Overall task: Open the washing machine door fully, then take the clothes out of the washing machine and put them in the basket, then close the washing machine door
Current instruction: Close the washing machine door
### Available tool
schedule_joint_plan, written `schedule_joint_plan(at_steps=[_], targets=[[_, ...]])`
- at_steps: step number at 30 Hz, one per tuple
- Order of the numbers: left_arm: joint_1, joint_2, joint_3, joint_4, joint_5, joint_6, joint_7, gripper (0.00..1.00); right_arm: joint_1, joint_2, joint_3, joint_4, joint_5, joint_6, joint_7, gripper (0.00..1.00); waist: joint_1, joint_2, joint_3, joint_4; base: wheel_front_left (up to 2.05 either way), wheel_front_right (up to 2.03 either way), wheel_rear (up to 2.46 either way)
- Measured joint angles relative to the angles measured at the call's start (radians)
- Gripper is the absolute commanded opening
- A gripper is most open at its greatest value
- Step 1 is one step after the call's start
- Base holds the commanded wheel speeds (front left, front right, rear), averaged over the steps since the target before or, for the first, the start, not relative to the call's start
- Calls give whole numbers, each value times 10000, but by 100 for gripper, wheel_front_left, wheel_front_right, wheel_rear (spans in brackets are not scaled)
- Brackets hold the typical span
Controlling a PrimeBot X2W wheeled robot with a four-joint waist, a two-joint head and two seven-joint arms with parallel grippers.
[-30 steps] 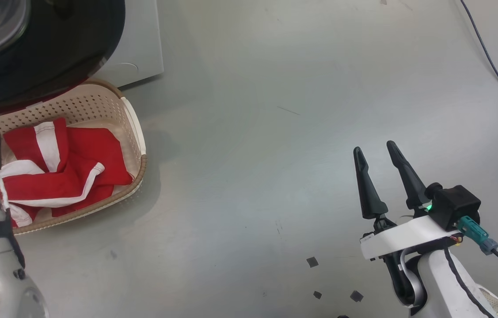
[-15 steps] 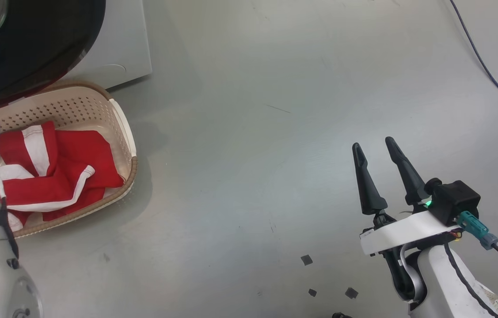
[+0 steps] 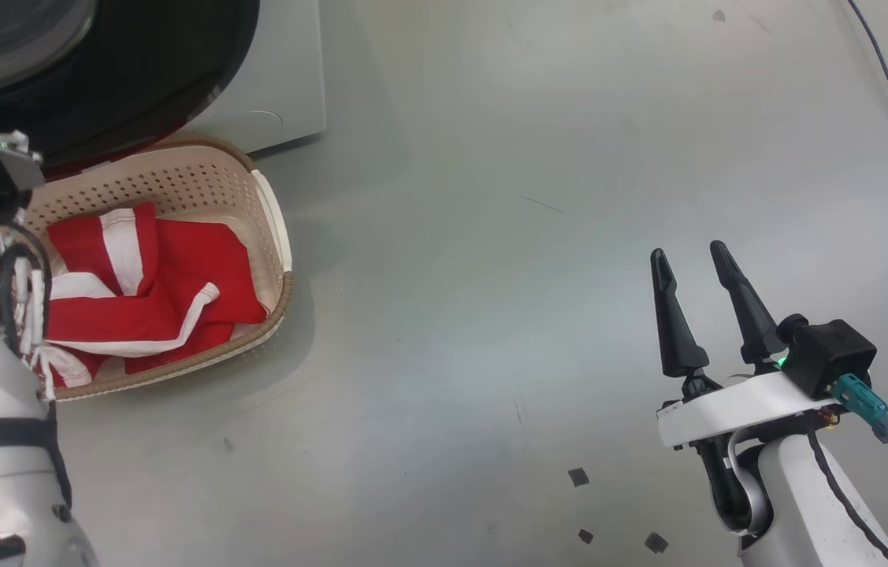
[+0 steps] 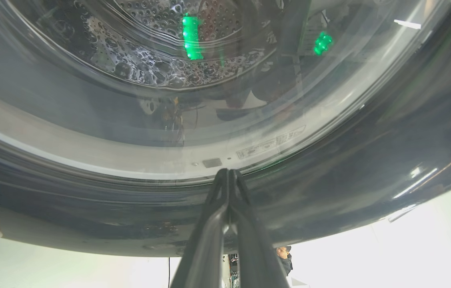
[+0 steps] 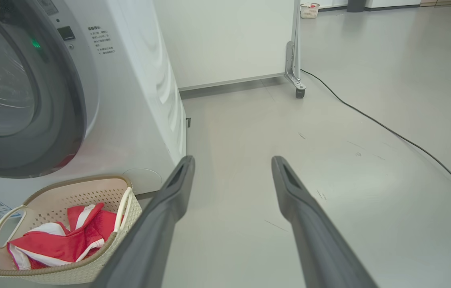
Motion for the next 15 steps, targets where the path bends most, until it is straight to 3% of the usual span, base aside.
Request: schedule_joint_plan(at_steps=[4,5,7,8,9,15], targets=[[689,-171,209,-73,-407,0,-54,0,1,-31,-123,31,-25,0,0,100,0,0,-136,307,0,0,0],[856,-207,207,-115,-407,-2,-54,10,1,-50,-146,42,-33,0,0,100,0,0,-174,389,0,0,0],[1248,-265,211,-399,-407,-2,-146,40,1,-96,-165,102,-65,0,0,100,0,0,-259,557,0,0,0],[1420,-278,219,-556,-408,-2,-174,74,1,-115,-174,130,-96,0,0,100,0,0,-307,639,0,0,0],[1584,-284,221,-719,-408,-2,-268,100,3,-134,-188,155,-109,2,0,100,0,0,-360,724,0,0,0],[2430,-326,184,-1402,-387,-2,-633,100,12,-309,-286,242,-205,4,-2,100,0,0,-673,1131,0,0,0]])
